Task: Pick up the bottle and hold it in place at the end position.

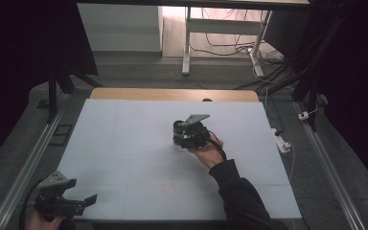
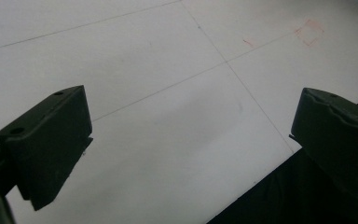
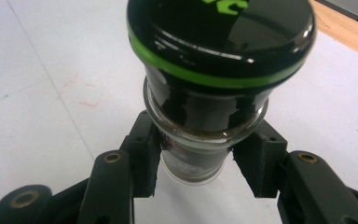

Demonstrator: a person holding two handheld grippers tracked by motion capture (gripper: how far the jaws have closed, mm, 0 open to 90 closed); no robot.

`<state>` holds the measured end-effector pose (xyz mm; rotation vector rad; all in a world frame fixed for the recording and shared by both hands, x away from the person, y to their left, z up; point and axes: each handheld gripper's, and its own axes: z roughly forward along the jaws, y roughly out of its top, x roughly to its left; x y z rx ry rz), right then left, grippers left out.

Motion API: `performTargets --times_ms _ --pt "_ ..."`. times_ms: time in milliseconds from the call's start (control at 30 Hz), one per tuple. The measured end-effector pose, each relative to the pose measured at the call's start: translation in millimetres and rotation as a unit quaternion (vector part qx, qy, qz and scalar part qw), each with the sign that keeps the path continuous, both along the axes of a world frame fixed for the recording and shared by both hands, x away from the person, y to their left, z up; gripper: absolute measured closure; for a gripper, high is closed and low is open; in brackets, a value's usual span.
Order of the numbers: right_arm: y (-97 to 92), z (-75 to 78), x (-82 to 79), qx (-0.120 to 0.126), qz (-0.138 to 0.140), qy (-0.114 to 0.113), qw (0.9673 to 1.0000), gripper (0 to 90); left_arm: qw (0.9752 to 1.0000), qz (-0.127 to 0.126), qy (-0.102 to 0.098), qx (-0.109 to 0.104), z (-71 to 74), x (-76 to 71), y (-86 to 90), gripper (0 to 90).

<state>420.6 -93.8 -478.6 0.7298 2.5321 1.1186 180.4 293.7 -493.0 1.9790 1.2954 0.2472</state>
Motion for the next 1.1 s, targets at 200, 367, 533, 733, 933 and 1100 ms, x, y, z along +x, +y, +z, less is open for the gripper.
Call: performTargets --times_ms 200,367,533,733,933,1100 --pt "9.4 -8.1 4.3 -0.010 0.005 0.004 0.9999 52.8 1.0000 -0.001 -0.001 0.000 0.1 -0.1 -0.1 0.0" --pt "12.1 -15.7 5.3 -0.019 0.005 0.009 0.9998 52.8 1.0000 -0.002 -0.001 0.000 0.0 -0.2 -0.3 0.0" --pt "11.2 -20.7 6.7 -0.022 0.002 0.012 0.9997 52.8 1.0000 -0.003 -0.001 0.000 0.1 -0.2 -0.3 0.0" --pt "10.6 -24.6 7.1 -0.024 0.002 0.014 0.9996 52.8 1.0000 -0.003 0.000 0.000 0.0 -0.1 -0.6 0.0" --pt "9.5 -25.6 6.5 -0.020 0.002 0.013 0.9997 52.8 1.0000 -0.003 0.001 0.000 0.0 0.1 -0.5 0.0" --pt "8.9 -26.2 6.5 -0.018 0.002 0.012 0.9998 52.8 1.0000 -0.004 0.001 0.002 0.2 0.2 -1.3 0.0"
